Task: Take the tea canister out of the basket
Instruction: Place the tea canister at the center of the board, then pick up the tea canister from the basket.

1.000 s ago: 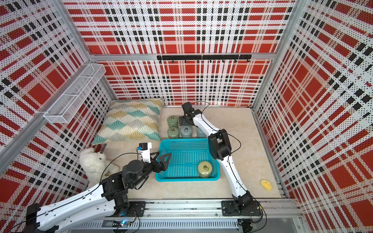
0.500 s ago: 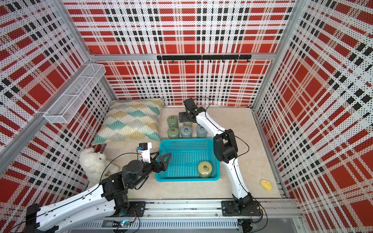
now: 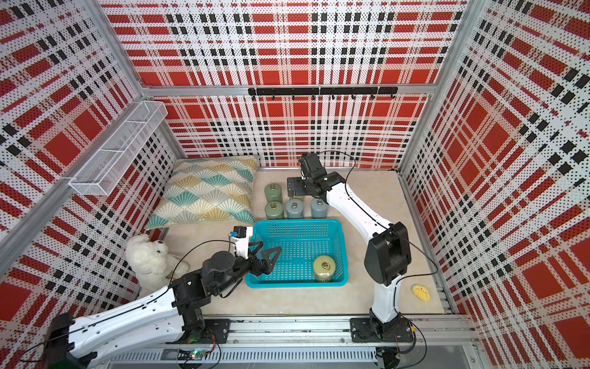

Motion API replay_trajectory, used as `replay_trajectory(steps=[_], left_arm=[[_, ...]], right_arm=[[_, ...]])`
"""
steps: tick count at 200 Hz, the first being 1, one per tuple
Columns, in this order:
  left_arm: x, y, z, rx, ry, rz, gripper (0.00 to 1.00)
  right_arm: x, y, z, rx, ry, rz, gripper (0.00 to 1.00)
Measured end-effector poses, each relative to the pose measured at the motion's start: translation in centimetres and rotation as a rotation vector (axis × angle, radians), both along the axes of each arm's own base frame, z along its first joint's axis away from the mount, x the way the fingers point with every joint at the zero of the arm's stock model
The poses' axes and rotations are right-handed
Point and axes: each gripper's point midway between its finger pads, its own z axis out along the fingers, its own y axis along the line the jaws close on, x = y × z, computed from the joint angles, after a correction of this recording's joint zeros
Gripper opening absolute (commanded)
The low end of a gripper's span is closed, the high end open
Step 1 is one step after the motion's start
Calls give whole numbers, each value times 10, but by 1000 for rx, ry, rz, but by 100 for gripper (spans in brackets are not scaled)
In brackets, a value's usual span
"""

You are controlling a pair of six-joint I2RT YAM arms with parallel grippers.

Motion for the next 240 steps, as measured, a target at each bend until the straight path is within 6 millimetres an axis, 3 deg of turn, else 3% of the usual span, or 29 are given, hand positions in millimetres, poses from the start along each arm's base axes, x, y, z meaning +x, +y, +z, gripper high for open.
replay_trajectory(steps=[49,84,117,196,240], left_arm=[[-3,-13,-5,15,-4,-60,99],[-3,-18,-4,14,-15,-80,99],[-2,-23,-10,27,-10,-93,99],[-3,-25,-13,43,-12,-107,99],[-4,-25,-12,42,-13,-115,99]], right_arm=[[-72,-21,-26,-71,118,33,100],[-121,-48,-53,-126,223,34,100],[-157,-63,-71,-169,305,37,100],[-224,-75,-109,-268,492,86,100],[-245,-81,-125,-311,561,89,100]])
